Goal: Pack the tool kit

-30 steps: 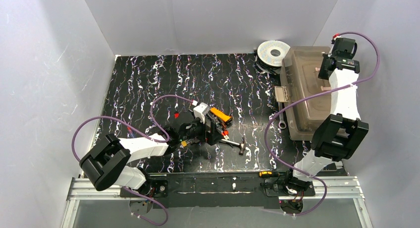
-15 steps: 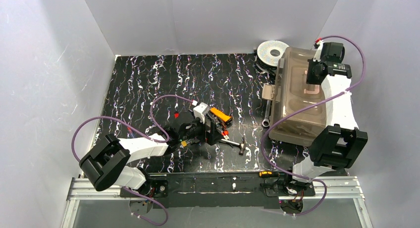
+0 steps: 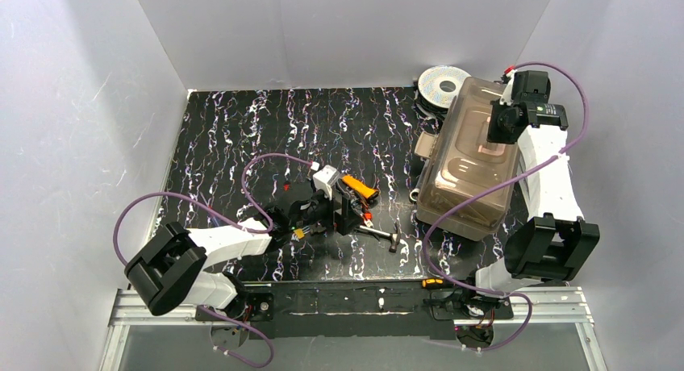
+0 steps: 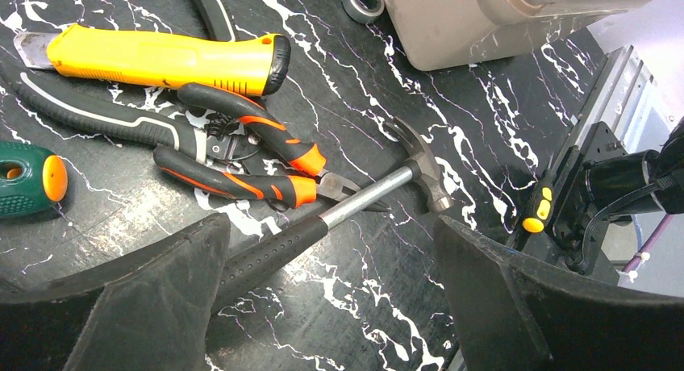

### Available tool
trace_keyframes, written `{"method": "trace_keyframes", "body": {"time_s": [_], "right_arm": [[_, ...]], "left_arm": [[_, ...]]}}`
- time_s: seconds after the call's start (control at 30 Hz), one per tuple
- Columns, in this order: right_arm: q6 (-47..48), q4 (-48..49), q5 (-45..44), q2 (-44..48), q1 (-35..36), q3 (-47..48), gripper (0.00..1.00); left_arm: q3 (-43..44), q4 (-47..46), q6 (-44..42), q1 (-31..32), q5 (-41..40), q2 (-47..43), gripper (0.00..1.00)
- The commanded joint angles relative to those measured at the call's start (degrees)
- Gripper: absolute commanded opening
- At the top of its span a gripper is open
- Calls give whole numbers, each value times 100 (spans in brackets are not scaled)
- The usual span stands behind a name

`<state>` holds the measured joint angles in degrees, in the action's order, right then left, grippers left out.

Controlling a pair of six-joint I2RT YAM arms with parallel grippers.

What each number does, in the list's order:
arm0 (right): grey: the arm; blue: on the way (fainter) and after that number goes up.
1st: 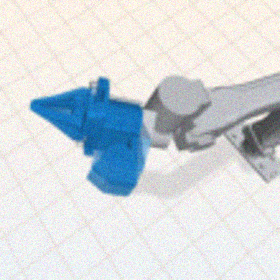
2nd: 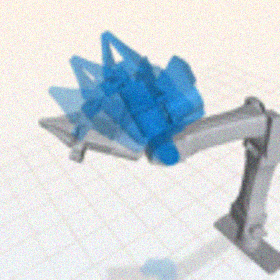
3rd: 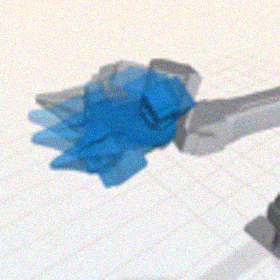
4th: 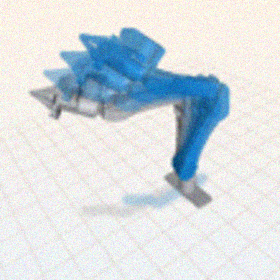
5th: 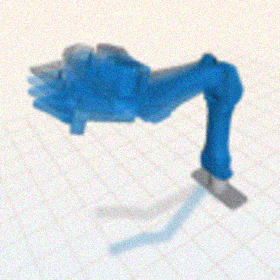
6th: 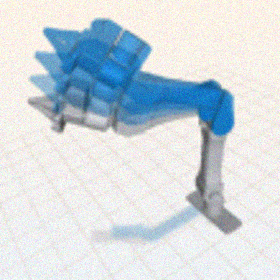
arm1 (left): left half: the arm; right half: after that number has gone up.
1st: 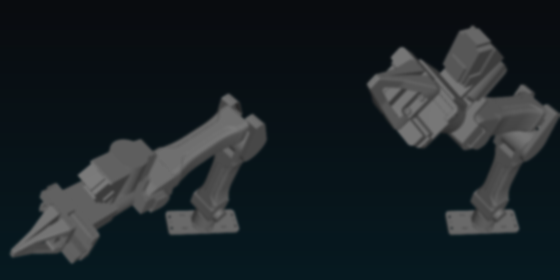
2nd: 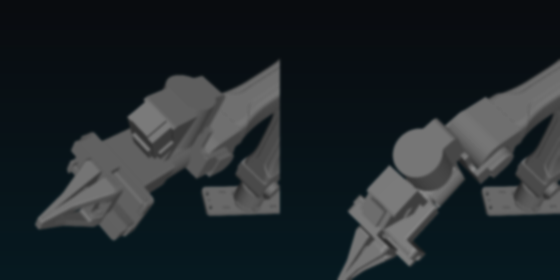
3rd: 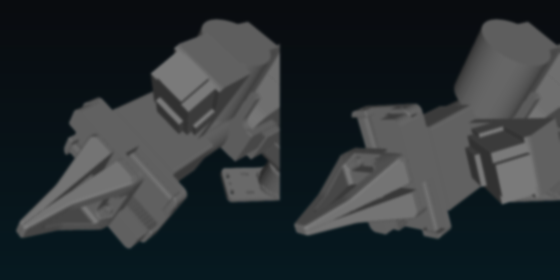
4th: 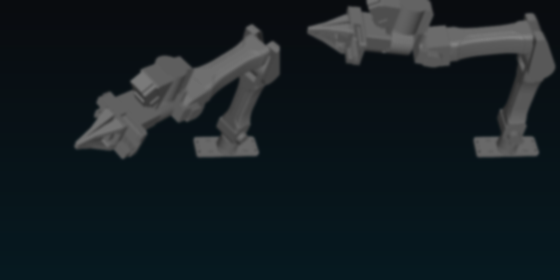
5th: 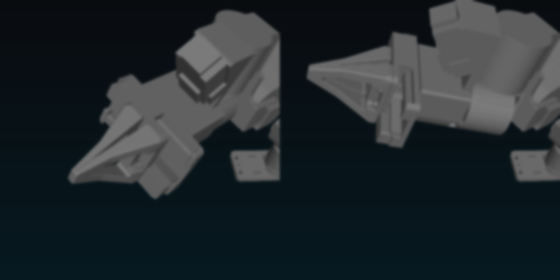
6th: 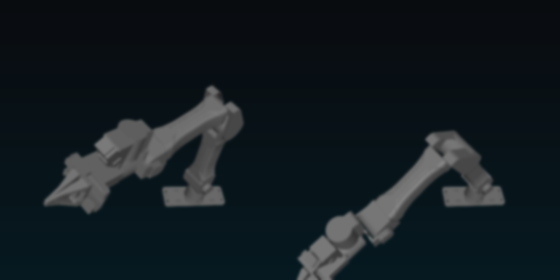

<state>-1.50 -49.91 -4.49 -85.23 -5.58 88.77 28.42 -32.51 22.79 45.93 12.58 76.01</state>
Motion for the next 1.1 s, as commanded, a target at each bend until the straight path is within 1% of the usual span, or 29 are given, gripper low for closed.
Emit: {"method": "trace_keyframes", "body": {"time_s": [0.0, 0.03, 0.1, 0.13, 0.17, 0.23, 0.37, 0.47, 0.57, 0.63, 0.8, 0.87, 0.93, 0.97, 1.07], "right_arm": [[-449, -178, -584, 483, -57, 455, 34], [-529, -102, -784, 564, -118, 428, 47], [-678, 4, -908, 677, -328, 407, 62], [-729, 29, -799, 695, -464, 392, 71], [-775, 54, -659, 689, -589, 373, 75], [-816, 98, -503, 621, -737, 311, 79], [-837, 149, -358, 318, -887, 197, 79], [-901, 305, 172, 122, -993, 0, 79], [-969, 536, 716, 16, -1082, -241, 80], [-1043, 656, 858, -46, -1138, -351, 80], [-1140, 763, 1235, -178, -1243, -491, 75], [-1056, 759, 1750, -243, -1239, -565, 72], [-909, 750, 2356, -335, -1199, -675, 67], [-827, 714, 2487, -372, -1164, -737, 64], [-590, 643, 2332, -380, -947, -931, 62]], "left_arm": [[292, 78, 261, 37, 34, 28, 98], [444, 209, 370, 40, -57, 30, 98], [815, 531, 532, 54, -223, 48, 98], [943, 619, 586, 62, -229, 57, 98], [1023, 638, 633, 89, -229, 79, 98], [1134, 552, 732, 162, -227, 162, 98], [1536, 598, 847, 300, -132, 584, 98], [1998, 716, 1042, 358, -36, 1177, 98], [2301, 436, 1336, 395, 185, 1584, 98], [2442, 277, 1456, 407, 286, 1766, 98], [2955, 262, 1566, 417, 545, 2238, 98], [3082, 198, 1622, 417, 580, 2388, 98], [3162, 233, 1641, 417, 447, 2444, 98], [3175, 252, 1596, 417, 384, 2423, 98], [3187, 420, 1324, 417, 189, 2247, 98]]}}
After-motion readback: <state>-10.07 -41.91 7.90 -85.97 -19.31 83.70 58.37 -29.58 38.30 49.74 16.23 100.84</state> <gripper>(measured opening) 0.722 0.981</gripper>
